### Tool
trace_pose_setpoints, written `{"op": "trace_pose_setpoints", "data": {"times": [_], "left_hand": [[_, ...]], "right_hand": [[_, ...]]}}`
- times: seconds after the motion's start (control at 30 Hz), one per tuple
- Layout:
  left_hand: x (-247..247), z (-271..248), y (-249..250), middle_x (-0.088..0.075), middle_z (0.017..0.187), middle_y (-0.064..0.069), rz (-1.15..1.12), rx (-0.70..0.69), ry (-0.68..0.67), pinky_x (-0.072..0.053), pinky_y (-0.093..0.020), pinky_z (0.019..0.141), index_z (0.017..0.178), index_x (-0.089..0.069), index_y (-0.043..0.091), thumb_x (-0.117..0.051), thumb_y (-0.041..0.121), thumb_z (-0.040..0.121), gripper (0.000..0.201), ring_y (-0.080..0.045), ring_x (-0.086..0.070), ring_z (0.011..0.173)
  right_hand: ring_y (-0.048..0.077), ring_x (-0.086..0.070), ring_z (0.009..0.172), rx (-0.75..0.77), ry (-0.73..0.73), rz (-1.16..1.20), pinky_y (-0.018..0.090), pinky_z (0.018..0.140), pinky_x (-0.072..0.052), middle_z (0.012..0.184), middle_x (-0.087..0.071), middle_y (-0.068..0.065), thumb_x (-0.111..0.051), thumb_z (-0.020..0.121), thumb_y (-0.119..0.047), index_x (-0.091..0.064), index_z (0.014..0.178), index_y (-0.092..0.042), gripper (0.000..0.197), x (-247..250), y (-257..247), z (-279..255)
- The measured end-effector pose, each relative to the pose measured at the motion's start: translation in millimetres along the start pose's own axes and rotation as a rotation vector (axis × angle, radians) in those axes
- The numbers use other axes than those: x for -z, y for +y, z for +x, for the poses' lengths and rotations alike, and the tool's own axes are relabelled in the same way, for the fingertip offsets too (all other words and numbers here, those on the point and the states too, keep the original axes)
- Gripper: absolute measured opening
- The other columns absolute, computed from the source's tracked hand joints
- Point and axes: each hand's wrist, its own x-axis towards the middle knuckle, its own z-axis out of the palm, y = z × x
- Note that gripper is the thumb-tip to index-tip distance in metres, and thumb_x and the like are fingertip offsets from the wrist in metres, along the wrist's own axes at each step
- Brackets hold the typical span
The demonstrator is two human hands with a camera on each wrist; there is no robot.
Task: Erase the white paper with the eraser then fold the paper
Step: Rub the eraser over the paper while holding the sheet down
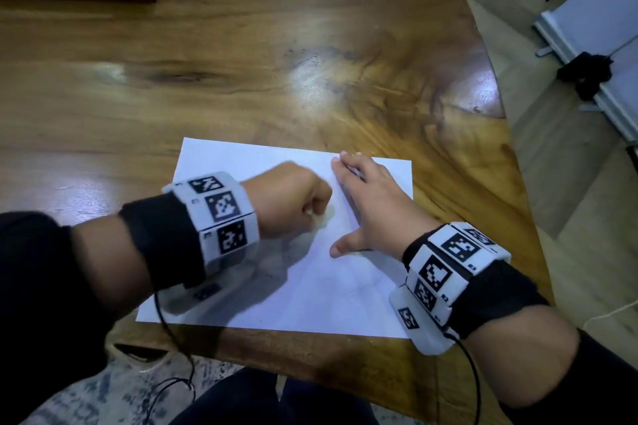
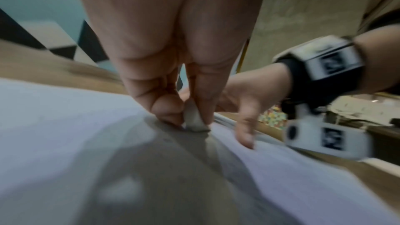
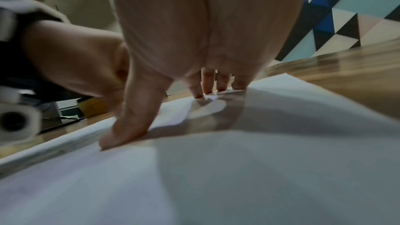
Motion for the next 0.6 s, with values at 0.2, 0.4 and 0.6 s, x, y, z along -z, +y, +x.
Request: {"op": "trace_pose_setpoints", "data": {"times": [0.2,0.4,0.6], "left_hand": [[21.4,31.5,-3.0,-0.051,0.078,-0.001,-0.005,0.092,0.220,-0.030,-0.023,0.065,0.089,-0.062,0.010,-0.062,0.016,0.078,0.013,-0.019,-0.047,0.076],[-5.1,-2.1,4.0,-0.046,0.076,-0.003,0.026,-0.065,0.040,-0.029,-0.028,0.064,0.072,-0.050,0.018,-0.055,0.011,0.077,0.010,-0.026,-0.047,0.072],[-21.2,-26.3,2.9,-0.041,0.068,0.005,0.009,-0.114,-0.048,-0.024,-0.023,0.059,0.072,-0.055,0.019,-0.057,0.019,0.079,0.007,-0.019,-0.043,0.069]], "right_hand": [[0.010,0.004,0.143,0.000,0.001,-0.018,0.016,0.110,-0.005,0.157,0.002,-0.006,-0.085,0.059,-0.044,-0.002,0.151,-0.016,0.127,0.4,-1.0,-0.6],[0.011,0.004,0.143,-0.004,-0.003,-0.030,0.013,0.104,-0.004,0.157,0.003,-0.005,-0.084,0.060,-0.044,-0.003,0.151,-0.016,0.126,0.2,-0.9,0.4],[0.010,0.007,0.144,-0.010,-0.005,-0.048,0.021,0.113,-0.005,0.157,0.006,-0.007,-0.083,0.061,-0.047,0.000,0.151,-0.017,0.126,-0.2,-1.1,-1.6]]}}
